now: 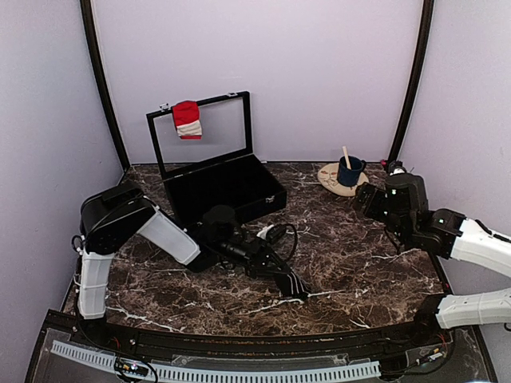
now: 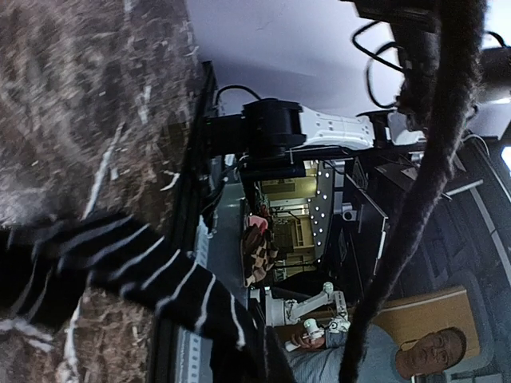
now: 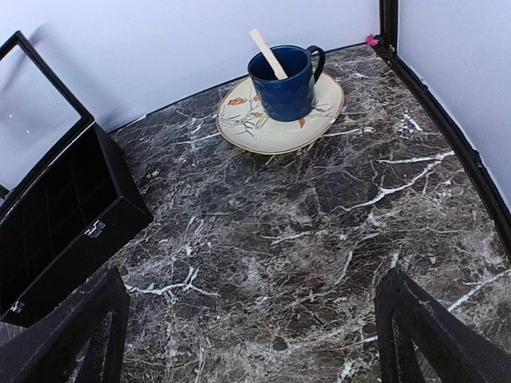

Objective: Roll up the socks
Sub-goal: Put down the sock at the center of the board.

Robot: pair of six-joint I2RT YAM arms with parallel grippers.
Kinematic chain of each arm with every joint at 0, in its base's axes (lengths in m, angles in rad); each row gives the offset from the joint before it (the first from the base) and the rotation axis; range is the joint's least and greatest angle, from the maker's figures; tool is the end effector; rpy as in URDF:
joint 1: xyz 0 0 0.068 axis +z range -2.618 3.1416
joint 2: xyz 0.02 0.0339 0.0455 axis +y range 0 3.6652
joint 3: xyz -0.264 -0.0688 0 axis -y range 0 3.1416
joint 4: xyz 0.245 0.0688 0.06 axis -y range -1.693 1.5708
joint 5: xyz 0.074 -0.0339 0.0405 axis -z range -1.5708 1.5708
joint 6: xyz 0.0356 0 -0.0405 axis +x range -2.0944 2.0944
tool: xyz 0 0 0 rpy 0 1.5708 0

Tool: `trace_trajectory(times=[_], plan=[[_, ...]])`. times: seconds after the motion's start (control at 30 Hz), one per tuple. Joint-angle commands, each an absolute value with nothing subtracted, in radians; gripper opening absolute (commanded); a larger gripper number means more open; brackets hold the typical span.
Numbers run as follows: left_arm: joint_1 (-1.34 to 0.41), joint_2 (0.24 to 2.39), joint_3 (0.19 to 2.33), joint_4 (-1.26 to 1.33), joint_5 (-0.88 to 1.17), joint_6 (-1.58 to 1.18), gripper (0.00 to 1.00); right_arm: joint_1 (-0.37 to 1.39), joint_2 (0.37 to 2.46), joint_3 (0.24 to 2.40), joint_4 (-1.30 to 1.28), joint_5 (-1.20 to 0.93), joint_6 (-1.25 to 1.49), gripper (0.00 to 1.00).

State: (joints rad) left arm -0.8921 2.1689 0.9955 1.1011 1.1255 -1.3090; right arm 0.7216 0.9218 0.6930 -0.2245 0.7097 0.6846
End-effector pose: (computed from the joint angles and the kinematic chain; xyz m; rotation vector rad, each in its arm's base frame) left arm 0.2311 -0.3377 0.1225 -0.6771 -2.0284 2.0566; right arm 0.1681 0.1170 0.2825 0.3978 1.8742 0.2269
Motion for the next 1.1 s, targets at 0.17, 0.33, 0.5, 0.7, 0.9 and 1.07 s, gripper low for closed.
trace_trajectory(times=[0.17,0.33,0.5,0.7,0.9,1.07], plan=[[-0.879,1.94,0.961,0.935,1.138,-1.117,0.0,0.801,0.953,0.645,-0.142,0.617,0.667,0.99],[-0.879,1.902,1.055,0.718,1.126,-1.013,0.0,0.849,0.933,0.615,-0.156,0.608,0.66,0.99],[-0.879,1.865,1.194,0.293,1.042,-0.79,0.0,0.868,0.898,0.615,-0.215,0.61,0.667,0.99],[-0.882,1.883,1.269,0.126,0.948,-0.774,0.0,0.889,0.856,0.589,-0.259,0.608,0.703,0.99],[-0.9,2.022,1.422,0.075,0.967,-0.833,0.0,0.91,0.819,0.585,-0.307,0.61,0.74,1.0],[-0.904,2.124,1.562,-0.003,0.94,-0.853,0.04,0.923,0.795,0.586,-0.341,0.634,0.763,0.99]])
